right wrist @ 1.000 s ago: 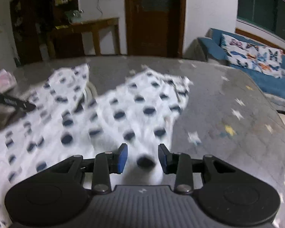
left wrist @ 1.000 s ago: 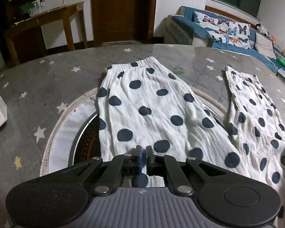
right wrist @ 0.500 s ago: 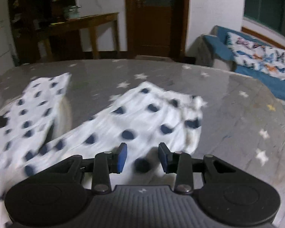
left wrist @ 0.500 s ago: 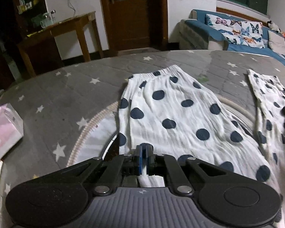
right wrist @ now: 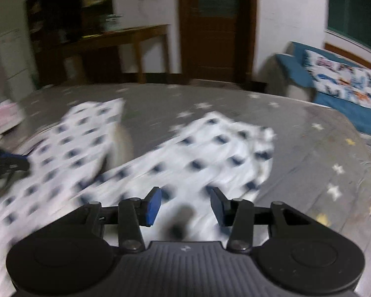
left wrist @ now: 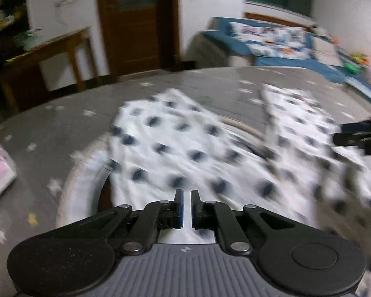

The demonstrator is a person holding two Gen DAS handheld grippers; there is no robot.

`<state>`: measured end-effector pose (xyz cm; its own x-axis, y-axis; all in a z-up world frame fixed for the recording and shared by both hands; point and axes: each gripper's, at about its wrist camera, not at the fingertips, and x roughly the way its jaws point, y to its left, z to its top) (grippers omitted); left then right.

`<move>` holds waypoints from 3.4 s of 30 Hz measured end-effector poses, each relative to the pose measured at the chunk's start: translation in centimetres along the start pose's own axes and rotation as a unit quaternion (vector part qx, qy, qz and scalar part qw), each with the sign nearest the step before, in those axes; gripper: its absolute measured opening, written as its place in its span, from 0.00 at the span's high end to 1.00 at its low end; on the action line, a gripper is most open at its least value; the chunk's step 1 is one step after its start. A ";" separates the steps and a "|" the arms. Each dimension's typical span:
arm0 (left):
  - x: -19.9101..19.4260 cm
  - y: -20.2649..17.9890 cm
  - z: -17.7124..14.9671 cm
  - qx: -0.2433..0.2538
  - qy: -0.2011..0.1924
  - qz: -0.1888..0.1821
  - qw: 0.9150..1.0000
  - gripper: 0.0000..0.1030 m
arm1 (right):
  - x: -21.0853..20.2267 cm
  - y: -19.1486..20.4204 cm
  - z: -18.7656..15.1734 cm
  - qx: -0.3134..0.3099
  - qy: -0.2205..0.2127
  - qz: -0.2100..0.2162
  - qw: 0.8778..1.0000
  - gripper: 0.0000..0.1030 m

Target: Fold clothes

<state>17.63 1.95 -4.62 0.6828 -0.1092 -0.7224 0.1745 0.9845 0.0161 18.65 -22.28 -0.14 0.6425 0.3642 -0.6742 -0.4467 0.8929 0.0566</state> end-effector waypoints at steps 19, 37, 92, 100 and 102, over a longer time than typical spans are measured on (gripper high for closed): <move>-9.2 -6.9 -12.1 0.141 0.013 -0.105 0.984 0.93 | -11.1 10.6 -12.3 -0.115 0.055 0.090 0.988 0.55; -11.0 -8.0 -8.1 0.129 -0.003 -0.177 0.976 0.92 | -7.7 2.9 -4.0 -0.054 0.007 0.049 0.997 0.55; -8.2 -18.1 -10.6 0.181 0.025 -0.206 0.961 0.79 | 8.0 -10.2 3.6 0.086 -0.003 -0.109 0.990 0.85; -8.7 -14.9 -9.2 0.108 0.023 -0.236 0.965 0.91 | 6.9 -9.4 5.4 0.079 -0.010 -0.122 0.989 0.94; -9.2 -13.7 -8.8 0.085 0.018 -0.241 0.967 0.91 | 6.4 -8.7 6.3 0.072 -0.014 -0.124 0.990 0.94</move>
<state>2.70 -9.28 -4.30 0.4683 -0.5426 -0.6973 0.5831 0.7827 -0.2174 30.53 -26.04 -0.30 0.7390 0.1353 -0.6600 -0.1819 0.9833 -0.0021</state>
